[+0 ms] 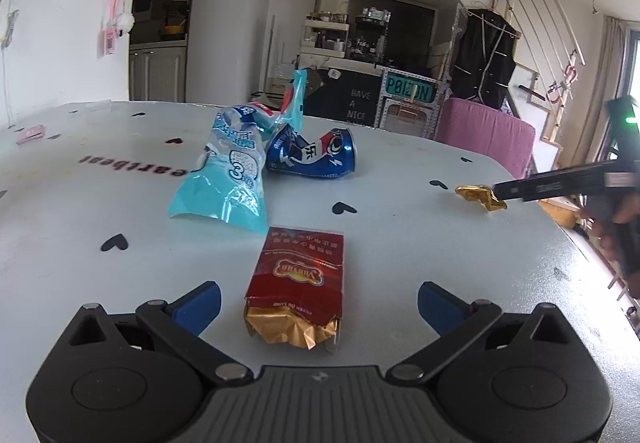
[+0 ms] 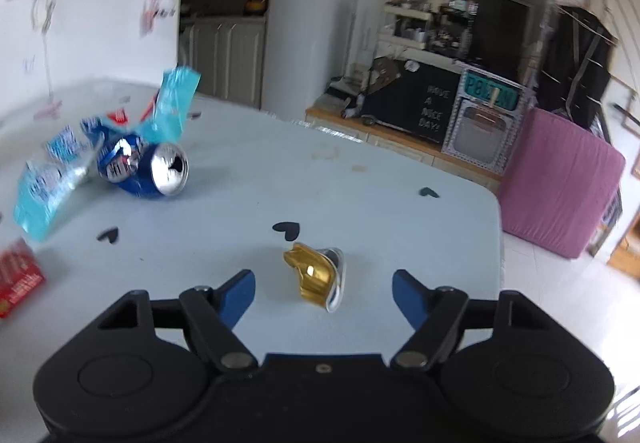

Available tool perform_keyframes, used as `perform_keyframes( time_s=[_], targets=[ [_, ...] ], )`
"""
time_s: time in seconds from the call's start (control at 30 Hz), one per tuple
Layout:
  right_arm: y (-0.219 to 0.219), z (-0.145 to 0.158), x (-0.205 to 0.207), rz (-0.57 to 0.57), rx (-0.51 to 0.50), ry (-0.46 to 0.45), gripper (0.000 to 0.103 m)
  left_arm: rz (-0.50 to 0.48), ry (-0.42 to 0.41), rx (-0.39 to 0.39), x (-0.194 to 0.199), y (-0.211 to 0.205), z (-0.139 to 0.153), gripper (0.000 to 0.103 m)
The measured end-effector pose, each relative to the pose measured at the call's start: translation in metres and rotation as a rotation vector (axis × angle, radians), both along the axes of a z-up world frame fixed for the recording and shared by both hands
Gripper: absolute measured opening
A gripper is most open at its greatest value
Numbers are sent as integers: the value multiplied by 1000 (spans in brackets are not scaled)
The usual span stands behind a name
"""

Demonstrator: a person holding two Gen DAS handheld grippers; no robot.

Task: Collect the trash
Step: 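Grasp the red snack packet with the left tool while the right tool grasps the gold wrapper, then carry the red packet and gold wrapper with both tools over the trash bin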

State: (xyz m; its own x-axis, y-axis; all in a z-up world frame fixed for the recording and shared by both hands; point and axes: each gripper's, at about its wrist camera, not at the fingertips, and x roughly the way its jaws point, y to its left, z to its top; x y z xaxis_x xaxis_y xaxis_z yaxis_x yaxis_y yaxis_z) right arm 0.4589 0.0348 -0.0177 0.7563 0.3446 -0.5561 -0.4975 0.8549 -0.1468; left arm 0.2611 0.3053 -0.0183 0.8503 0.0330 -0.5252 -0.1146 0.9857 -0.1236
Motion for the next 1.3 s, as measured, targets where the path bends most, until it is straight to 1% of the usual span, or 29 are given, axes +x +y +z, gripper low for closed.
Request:
perform_keyframes(
  time_s=[0.07,0.13,0.17,0.27,0.33,0.37,0.4,0.43,0.5,0.57,0.6,0.67,0.77,0.87,0.9,0.97,1.0,1.03,1.13,1.3],
  targets=[
    [11,-6,10,20,-56,-1,74,-9,2,10,3,0,-1,103],
    [21,-13,19,36,-113,-3,68,-15,6,14,7,1,-1,103],
    [24,-16,23,38,-130,4,67,-19,9,10,9,3,-2,103],
    [28,-21,36,29,-122,33,62,-29,15,-8,15,6,-3,103],
    [27,-23,42,15,-114,47,54,-33,20,-19,18,9,-4,103],
    [26,-23,43,10,-108,50,52,-34,24,-22,20,10,-4,103],
    [25,-23,44,14,-101,49,47,-36,28,-24,22,11,-4,103],
    [24,-23,43,16,-101,48,39,-40,31,-25,23,11,-5,102],
    [24,-23,41,20,-106,43,32,-47,45,-24,27,11,-6,101],
    [23,-23,35,28,-113,35,29,-47,61,-21,30,9,-7,97],
    [23,-24,33,32,-118,34,21,-44,68,-19,31,9,-8,94],
    [22,-24,25,39,-127,29,21,-37,80,-12,33,9,-9,91],
    [21,-25,10,53,-142,15,21,-20,86,5,34,8,-8,85],
    [13,-22,-6,51,-112,27,20,-5,95,9,35,8,-7,83],
    [10,-20,-11,49,-103,31,20,-2,97,13,36,7,-6,81],
    [3,-16,-22,49,-87,39,20,4,101,26,37,6,-5,73],
    [0,-14,-28,49,-80,42,20,7,104,33,38,5,-4,61],
    [-3,-12,-33,48,-74,48,20,10,108,39,38,5,-4,53],
    [-11,-6,-47,56,-52,51,20,17,100,38,34,4,1,53],
    [-24,5,-64,59,-18,54,20,16,62,21,23,-9,16,52]
  ],
)
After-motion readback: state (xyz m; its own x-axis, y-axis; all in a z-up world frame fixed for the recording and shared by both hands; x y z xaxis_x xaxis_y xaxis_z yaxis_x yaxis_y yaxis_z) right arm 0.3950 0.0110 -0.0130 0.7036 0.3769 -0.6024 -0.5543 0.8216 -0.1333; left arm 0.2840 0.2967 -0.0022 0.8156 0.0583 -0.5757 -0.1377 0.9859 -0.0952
